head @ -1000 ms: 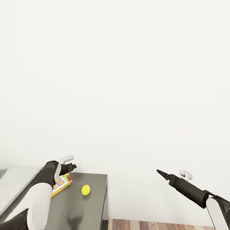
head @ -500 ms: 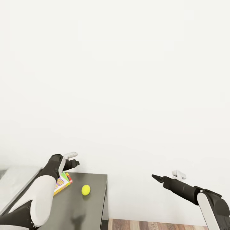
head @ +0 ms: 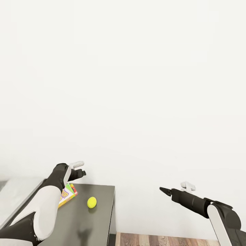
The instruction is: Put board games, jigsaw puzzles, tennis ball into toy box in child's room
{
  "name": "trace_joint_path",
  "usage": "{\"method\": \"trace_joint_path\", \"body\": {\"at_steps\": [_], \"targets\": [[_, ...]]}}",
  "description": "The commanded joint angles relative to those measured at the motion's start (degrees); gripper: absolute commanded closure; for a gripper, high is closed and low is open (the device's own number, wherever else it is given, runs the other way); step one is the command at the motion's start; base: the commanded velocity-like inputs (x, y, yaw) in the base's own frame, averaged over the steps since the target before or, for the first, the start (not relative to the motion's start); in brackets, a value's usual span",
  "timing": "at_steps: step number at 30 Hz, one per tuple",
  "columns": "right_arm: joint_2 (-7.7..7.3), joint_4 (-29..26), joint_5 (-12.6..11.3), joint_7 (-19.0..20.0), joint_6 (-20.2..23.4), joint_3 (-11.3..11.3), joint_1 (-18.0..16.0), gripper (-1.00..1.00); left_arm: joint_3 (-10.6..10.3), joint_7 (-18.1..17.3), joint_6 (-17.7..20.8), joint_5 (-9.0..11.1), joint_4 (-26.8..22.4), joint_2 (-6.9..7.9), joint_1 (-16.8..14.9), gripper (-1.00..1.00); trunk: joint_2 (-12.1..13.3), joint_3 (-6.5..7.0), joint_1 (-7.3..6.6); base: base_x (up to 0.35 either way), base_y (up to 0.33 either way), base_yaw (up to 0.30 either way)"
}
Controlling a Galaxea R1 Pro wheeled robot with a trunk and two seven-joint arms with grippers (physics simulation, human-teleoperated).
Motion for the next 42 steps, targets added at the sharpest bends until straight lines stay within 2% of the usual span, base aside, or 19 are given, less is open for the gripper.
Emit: {"method": "trace_joint_path", "body": {"at_steps": [1, 8, 13, 23, 27, 42], "targets": [[0.01, 0.0, 0.4, 0.5, 0.3, -0.1, 0.0, -1.0, 0.5, -0.5, 0.2, -0.6, -0.1, -0.09, -0.1, -1.0, -0.1, -0.11, 0.02, 0.0, 0.0, 0.0], [-0.12, 0.1, 0.4, 0.5, 0.4, 0.0, -0.1, -1.0, 0.4, -0.5, -0.1, -0.6, -0.1, -0.5, -0.1, -1.0, -0.1, -0.74, 0.02, 0.0, 0.0, 0.0], [-0.3, 0.1, 0.5, 0.5, 0.4, 0.0, -0.3, -1.0, 0.0, -0.5, -0.2, -0.7, -0.1, -1.6, -0.1, -1.0, -0.1, -1.21, 0.02, 0.0, 0.0, 0.0], [-0.4, 0.2, 0.5, 0.4, 0.4, 0.1, -0.4, -1.0, -4.6, 0.3, -2.0, -0.7, 1.7, -2.18, -0.2, -1.0, -0.1, -2.15, 0.02, 0.0, 0.0, 0.0], [-0.4, 0.2, 0.5, 0.2, 0.4, 0.1, -0.4, -1.0, -5.6, 0.7, -3.1, -0.6, 2.4, -2.29, -0.1, -1.0, -0.1, -2.53, 0.02, 0.0, 0.0, 0.0], [-0.41, 0.2, 0.5, 0.1, 0.4, 0.1, -0.4, -1.0, -6.4, 1.2, -4.1, -0.8, 2.9, -3.0, -0.1, -1.0, -0.1, -3.94, 0.02, 0.0, 0.0, 0.0]]}}
